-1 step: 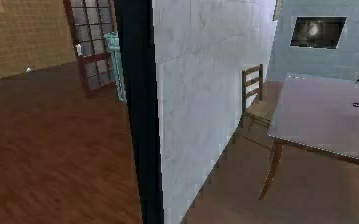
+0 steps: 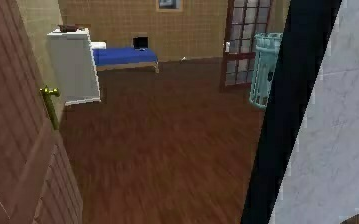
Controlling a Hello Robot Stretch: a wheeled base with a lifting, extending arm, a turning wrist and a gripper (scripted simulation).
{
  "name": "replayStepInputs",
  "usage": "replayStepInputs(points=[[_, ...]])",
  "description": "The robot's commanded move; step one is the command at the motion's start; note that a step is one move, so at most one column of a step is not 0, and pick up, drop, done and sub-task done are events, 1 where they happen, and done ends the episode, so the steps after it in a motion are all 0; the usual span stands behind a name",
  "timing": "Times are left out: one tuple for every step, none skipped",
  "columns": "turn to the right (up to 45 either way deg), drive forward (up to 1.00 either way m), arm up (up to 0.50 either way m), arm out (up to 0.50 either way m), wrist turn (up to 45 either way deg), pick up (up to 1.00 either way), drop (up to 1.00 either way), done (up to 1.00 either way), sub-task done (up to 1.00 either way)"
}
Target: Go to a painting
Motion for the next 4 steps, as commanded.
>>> replayStepInputs(points=[[0.0, 0.9, 0.0, 0.0, 0.0, 0.0, 0.0, 0.0, 0.0], [-42.0, 0.0, 0.0, 0.0, 0.0, 0.0, 0.0, 0.0, 0.0], [0.0, 0.05, 0.0, 0.0, 0.0, 0.0, 0.0, 0.0, 0.0], [45.0, 0.0, 0.0, 0.0, 0.0, 0.0, 0.0, 0.0, 0.0]])
